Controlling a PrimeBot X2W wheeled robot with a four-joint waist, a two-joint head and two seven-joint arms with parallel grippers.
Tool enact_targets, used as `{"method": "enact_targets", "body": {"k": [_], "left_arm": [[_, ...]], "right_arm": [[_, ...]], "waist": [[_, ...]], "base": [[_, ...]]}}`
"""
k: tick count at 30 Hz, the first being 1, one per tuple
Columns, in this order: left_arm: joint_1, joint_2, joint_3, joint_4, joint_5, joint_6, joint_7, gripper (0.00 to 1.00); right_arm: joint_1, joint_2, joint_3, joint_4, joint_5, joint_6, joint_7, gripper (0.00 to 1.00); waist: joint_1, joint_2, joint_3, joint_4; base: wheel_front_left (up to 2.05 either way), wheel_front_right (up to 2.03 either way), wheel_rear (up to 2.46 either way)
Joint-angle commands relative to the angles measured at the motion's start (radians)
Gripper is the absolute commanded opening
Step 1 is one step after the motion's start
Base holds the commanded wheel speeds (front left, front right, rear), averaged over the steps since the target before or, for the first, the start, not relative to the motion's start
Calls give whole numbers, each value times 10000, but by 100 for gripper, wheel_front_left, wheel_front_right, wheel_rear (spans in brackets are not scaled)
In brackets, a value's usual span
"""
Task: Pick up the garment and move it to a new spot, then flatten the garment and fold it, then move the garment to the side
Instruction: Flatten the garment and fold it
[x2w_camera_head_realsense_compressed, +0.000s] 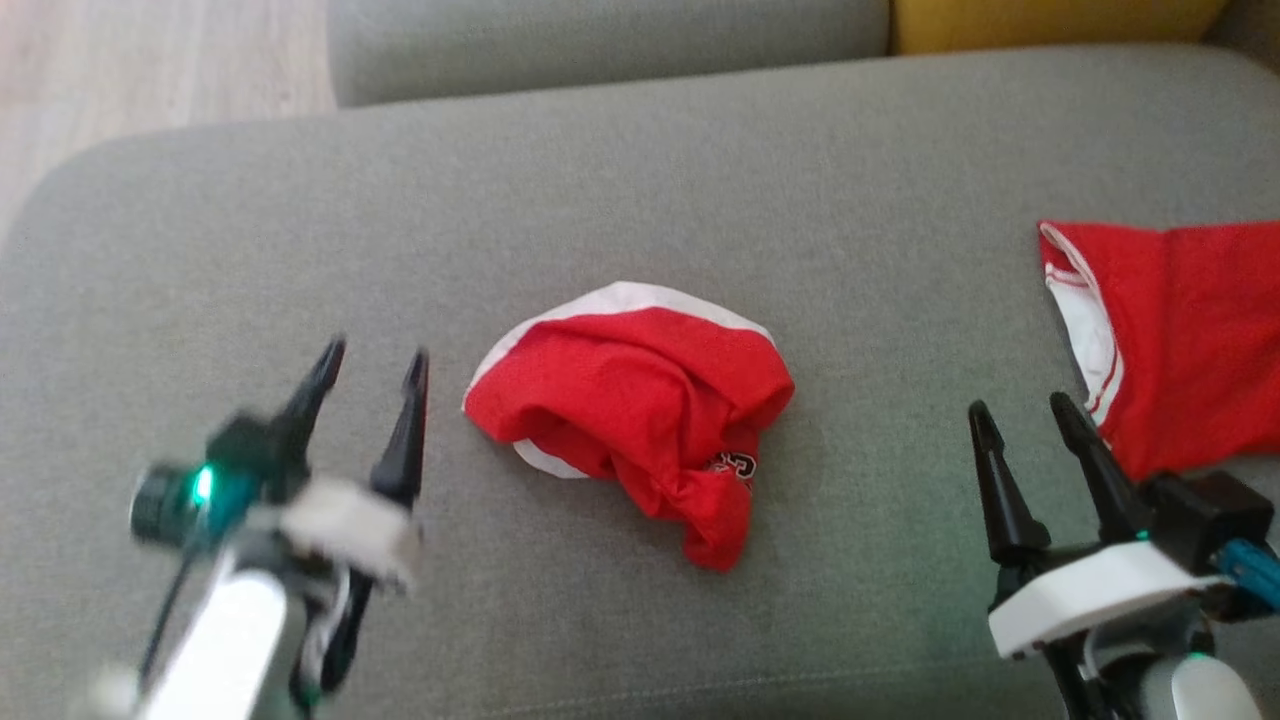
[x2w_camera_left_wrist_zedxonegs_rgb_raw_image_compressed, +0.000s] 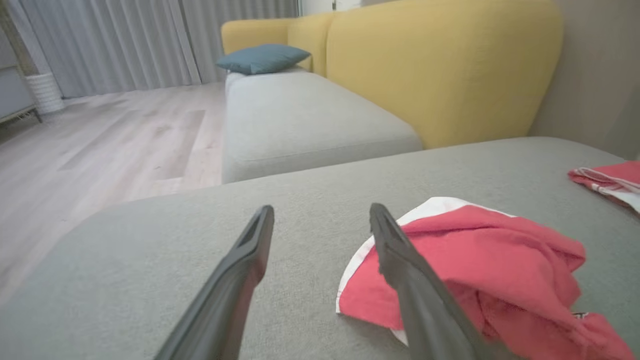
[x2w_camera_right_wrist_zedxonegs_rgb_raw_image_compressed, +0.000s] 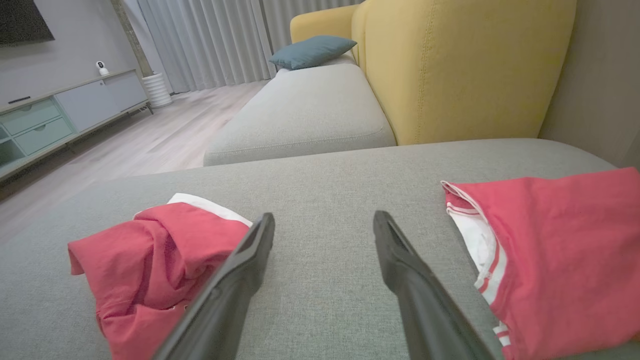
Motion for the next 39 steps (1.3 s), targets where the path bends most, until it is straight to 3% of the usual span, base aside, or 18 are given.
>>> {"method": "enact_targets", "body": {"k": [1,9,17,18,19,20,22,28,34,39], "left_arm": [[-1009,146,271,12,-104,-163,301,100],[-3244,-140,-323,3011,-748,-1510,2078,100],[-4243,-306,-841,5642,-840,-2052,2863,100],[-4313,-329,-880,5868,-856,-2083,2895,91],[-4363,-359,-916,6074,-896,-2125,2906,45],[-4398,-389,-975,6242,-932,-2178,2909,6],[-4442,-415,-1023,6338,-953,-2221,2815,0],[-4667,-341,-1127,6362,-636,-2000,1677,0],[-4788,-124,-1054,5378,-127,-1172,330,0],[-4453,211,-1128,3684,342,-556,-182,0]], "right_arm": [[-642,-86,263,-416,73,35,-18,100],[-1039,-84,348,-190,198,35,-211,100],[-1272,-68,382,109,319,35,-455,100],[-1298,-66,386,141,331,35,-478,100],[-1321,-64,389,173,343,35,-498,100],[-1340,-62,387,202,352,35,-518,100],[-1352,-61,379,226,357,35,-538,100],[-1279,-52,245,329,362,35,-612,100],[-1180,-45,169,326,390,35,-591,100],[-1048,-43,87,266,371,35,-505,100]], "waist": [[0,-1,342,-153],[0,-1,1173,-653],[0,-1,1537,-994],[0,-1,1551,-1018],[0,-1,1556,-1041],[0,-1,1555,-1058],[0,-1,1552,-1066],[0,-1,1355,-944],[0,-1,1030,-692],[0,-1,742,-492]], "base": [[0,0,0],[0,0,0],[0,0,0],[0,0,0],[0,0,0],[0,0,0],[0,0,0],[0,0,0],[0,0,0],[0,0,0]]}}
